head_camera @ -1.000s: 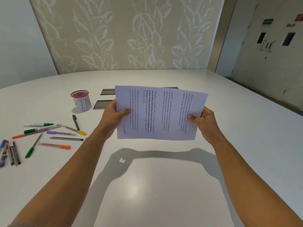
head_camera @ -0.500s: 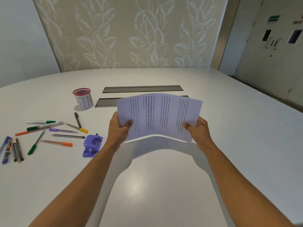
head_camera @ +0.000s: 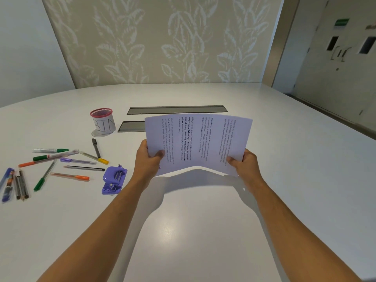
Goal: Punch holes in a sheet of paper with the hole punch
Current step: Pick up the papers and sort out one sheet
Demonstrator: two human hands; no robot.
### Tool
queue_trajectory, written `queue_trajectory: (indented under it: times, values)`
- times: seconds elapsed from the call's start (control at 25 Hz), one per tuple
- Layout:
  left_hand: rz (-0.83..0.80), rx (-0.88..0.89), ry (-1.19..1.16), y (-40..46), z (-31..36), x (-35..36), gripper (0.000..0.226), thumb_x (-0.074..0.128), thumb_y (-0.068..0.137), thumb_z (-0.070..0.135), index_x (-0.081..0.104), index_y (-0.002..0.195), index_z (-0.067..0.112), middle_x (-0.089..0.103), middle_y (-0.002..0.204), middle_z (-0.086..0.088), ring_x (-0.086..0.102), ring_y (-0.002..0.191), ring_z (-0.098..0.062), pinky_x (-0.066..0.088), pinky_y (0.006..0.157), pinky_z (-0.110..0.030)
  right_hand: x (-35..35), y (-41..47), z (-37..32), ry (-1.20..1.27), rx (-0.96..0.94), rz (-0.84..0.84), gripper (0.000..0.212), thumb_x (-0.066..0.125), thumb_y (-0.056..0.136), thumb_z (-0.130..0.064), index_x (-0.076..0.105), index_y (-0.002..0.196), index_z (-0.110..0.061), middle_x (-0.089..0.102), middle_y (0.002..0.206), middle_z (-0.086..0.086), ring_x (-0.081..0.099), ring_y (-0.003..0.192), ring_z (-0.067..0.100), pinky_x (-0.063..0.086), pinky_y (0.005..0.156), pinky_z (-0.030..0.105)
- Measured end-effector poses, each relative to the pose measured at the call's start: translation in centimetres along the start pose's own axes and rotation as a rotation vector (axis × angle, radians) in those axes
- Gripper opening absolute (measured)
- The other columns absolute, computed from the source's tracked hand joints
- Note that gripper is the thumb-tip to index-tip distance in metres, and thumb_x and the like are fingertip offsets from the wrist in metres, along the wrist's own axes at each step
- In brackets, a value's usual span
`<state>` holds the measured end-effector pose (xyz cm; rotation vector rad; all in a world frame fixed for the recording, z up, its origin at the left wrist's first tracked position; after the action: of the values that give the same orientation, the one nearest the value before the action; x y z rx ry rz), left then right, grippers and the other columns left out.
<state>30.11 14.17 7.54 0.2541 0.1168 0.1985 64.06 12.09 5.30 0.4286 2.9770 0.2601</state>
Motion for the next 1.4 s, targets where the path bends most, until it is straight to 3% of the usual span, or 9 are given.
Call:
queue_trajectory:
  times: [0.16,0.32,0.52,0.6,0.76,0.92,1.16,1.32,1.4]
  values:
    - [0.035,-0.096,-0.161,0.3,-0.4,0.1,0.038,0.066,0.086,0.001,0.051,0.115,0.02,0.064,0.113,0.001,0.066,0.094,-0.021,0.057,0.071,-0.032,-1.1,-0.1,0.2,0.183,0.043,0.104,0.036,0.075,0.083,-0.016,0.056,0.112,-0.023,0.068,0.115,0.002,0.067,0.097,0.016,0.055,0.078,0.028]
    - [0.059,-0.189,-0.328,-0.4,-0.8,1.2,0.038,0.065,0.085,-0.003,0.05,0.114,0.017,0.063,0.118,-0.007,0.064,0.097,-0.027,0.056,0.075,-0.039,0.5,-0.8,2.3,0.587,0.241,0.139,0.053,0.074,0.084,-0.028,0.046,0.128,-0.018,0.064,0.119,0.01,0.066,0.102,0.02,0.05,0.088,0.04]
    - [-0.055,-0.272,-0.484,-2.6,-1.4,4.9,0.046,0.06,0.086,-0.008,0.049,0.129,0.007,0.061,0.126,-0.015,0.06,0.112,-0.036,0.05,0.095,-0.055,5.5,-1.4,0.0,0.88,0.173,-0.005,0.041,0.063,0.091,-0.009,0.054,0.131,-0.011,0.068,0.122,0.01,0.067,0.109,0.025,0.057,0.086,0.036]
    - [-0.073,-0.302,-0.489,-3.4,-1.5,5.5,0.049,0.061,0.086,-0.006,0.048,0.131,0.009,0.062,0.126,-0.013,0.06,0.114,-0.035,0.049,0.097,-0.056,5.5,-1.3,-0.6,0.852,0.132,0.052,0.042,0.062,0.09,-0.002,0.055,0.131,-0.011,0.066,0.126,0.008,0.066,0.11,0.023,0.058,0.082,0.033]
    - [-0.042,-0.227,-0.52,-2.7,-0.5,3.5,0.065,0.074,0.077,0.0,0.043,0.133,0.01,0.06,0.124,-0.013,0.062,0.112,-0.032,0.057,0.083,-0.044,3.6,-0.1,-2.9,0.61,0.002,0.095,0.034,0.062,0.09,0.0,0.06,0.121,-0.013,0.066,0.125,0.01,0.063,0.114,0.025,0.049,0.1,0.042]
    - [0.076,-0.081,-0.144,-0.2,2.3,-0.8,0.078,0.082,0.074,0.018,0.038,0.138,0.021,0.049,0.13,0.0,0.051,0.117,-0.017,0.044,0.084,-0.024,2.0,1.1,-6.3,0.307,-0.109,0.066,0.032,0.065,0.088,0.001,0.059,0.119,-0.001,0.067,0.118,0.016,0.066,0.105,0.03,0.051,0.097,0.048]
    - [-0.275,0.066,-0.12,1.9,8.9,2.5,0.037,0.071,0.084,0.013,0.049,0.114,0.019,0.068,0.112,-0.003,0.07,0.097,-0.023,0.058,0.07,-0.029,3.9,1.9,-10.2,0.042,-0.119,-0.093,0.036,0.068,0.089,-0.015,0.055,0.123,-0.008,0.058,0.126,0.017,0.065,0.105,0.032,0.058,0.084,0.045]
    - [-0.143,0.213,-0.148,2.0,11.3,2.0,0.025,0.064,0.087,0.011,0.046,0.099,0.023,0.067,0.1,0.004,0.071,0.09,-0.02,0.06,0.069,-0.032,4.9,1.6,-13.5,0.06,-0.213,-0.101,0.033,0.064,0.092,-0.013,0.054,0.123,-0.011,0.066,0.118,0.01,0.069,0.098,0.025,0.06,0.078,0.039]
    - [-0.104,0.267,-0.129,1.4,10.8,1.7,0.024,0.063,0.088,0.015,0.044,0.1,0.022,0.064,0.103,-0.004,0.069,0.092,-0.026,0.061,0.072,-0.041,5.2,1.2,-13.7,0.061,-0.242,-0.104,0.032,0.063,0.091,-0.013,0.055,0.122,-0.013,0.065,0.118,0.01,0.068,0.099,0.026,0.06,0.078,0.04]
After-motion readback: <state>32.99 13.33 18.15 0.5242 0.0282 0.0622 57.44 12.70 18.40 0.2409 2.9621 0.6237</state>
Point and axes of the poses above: each hand's wrist, its own y-axis towards the middle knuckle, its own x-axis out of the palm, z = x × y, the point moved 10 cm from there along y, towards the middle knuckle
